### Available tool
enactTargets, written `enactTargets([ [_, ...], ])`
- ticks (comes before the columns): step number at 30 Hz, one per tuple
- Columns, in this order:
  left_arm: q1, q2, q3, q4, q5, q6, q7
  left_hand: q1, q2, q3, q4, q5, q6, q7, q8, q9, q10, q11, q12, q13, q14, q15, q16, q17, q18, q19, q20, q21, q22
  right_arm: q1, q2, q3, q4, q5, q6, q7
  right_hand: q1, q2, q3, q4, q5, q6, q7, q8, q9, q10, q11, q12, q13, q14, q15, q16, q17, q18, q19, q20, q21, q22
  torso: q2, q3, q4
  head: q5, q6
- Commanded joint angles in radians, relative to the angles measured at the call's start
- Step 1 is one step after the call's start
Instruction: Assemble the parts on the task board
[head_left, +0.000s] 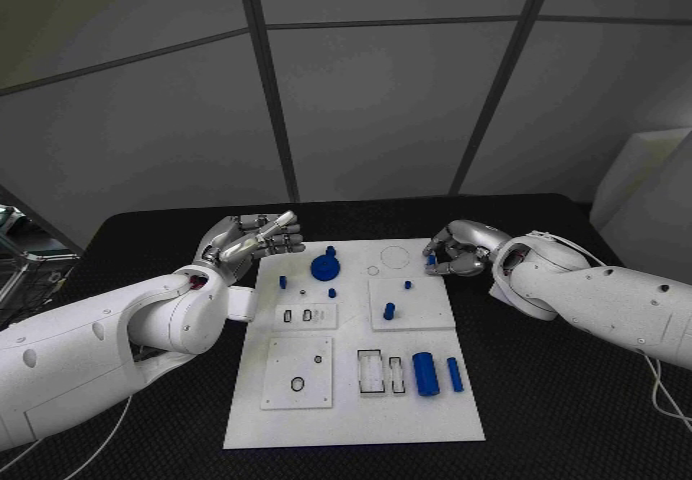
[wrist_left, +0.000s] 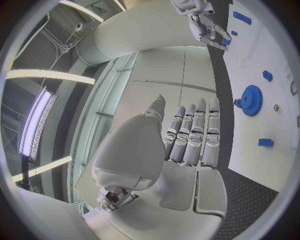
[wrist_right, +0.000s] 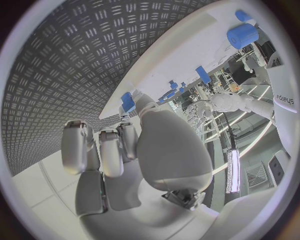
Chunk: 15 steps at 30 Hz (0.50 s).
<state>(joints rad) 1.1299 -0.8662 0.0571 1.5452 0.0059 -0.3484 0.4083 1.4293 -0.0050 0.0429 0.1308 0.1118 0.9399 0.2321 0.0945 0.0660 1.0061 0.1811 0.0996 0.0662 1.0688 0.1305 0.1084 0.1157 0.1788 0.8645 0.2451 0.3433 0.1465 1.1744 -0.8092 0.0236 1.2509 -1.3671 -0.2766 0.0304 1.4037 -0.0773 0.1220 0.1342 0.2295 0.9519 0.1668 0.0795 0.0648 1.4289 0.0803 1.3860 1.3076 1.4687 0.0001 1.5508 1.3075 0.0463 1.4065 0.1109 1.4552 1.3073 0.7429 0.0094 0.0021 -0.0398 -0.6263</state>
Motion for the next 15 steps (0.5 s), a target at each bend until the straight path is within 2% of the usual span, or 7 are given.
enactTargets([
  [1, 0.001, -0.001, 0.001, 0.002, -0.001, 0.008, 0.008, 0.006, 0.005, -0.001, -0.004, -0.002, 0.004, 0.004, -0.006, 0.000, 0.005, 0.002, -0.005, 0.000, -0.002, 0.008, -0.003, 0.001, 0.003, -0.009, 0.002, -0.003, -0.001, 0.002, 0.000, 0.000, 0.001, -0.005, -0.015, 0.001, -0.002, -0.007, -0.007, -0.002, 0.003, -0.009, 0.002, -0.004, 0.000, -0.005, 0.001, -0.002, 0.079, 0.093, 0.008, 0.001, 0.224, 0.006, 0.000, 0.005, -0.006, 0.033, 0.000, 0.0003, 0.0000, 0.001, 0.000],
  [15, 0.001, -0.001, 0.001, 0.002, -0.001, 0.007, 0.007, 0.006, 0.005, -0.001, -0.004, -0.002, 0.004, 0.004, -0.006, 0.000, 0.005, 0.002, -0.005, 0.000, -0.002, 0.008, -0.003, 0.001, 0.003, -0.009, 0.002, -0.003, -0.001, 0.002, -0.006, 0.000, 0.006, -0.005, -0.017, -0.001, -0.001, 0.000, -0.007, -0.001, 0.004, 0.026, -0.005, 0.023, 0.010, 0.002, -0.004, 0.006, 0.087, 0.093, 0.006, 0.001, 0.225, 0.005, 0.003, 0.007, -0.004, 0.038, -0.001, 0.0004, -0.0002, -0.002, 0.002],
])
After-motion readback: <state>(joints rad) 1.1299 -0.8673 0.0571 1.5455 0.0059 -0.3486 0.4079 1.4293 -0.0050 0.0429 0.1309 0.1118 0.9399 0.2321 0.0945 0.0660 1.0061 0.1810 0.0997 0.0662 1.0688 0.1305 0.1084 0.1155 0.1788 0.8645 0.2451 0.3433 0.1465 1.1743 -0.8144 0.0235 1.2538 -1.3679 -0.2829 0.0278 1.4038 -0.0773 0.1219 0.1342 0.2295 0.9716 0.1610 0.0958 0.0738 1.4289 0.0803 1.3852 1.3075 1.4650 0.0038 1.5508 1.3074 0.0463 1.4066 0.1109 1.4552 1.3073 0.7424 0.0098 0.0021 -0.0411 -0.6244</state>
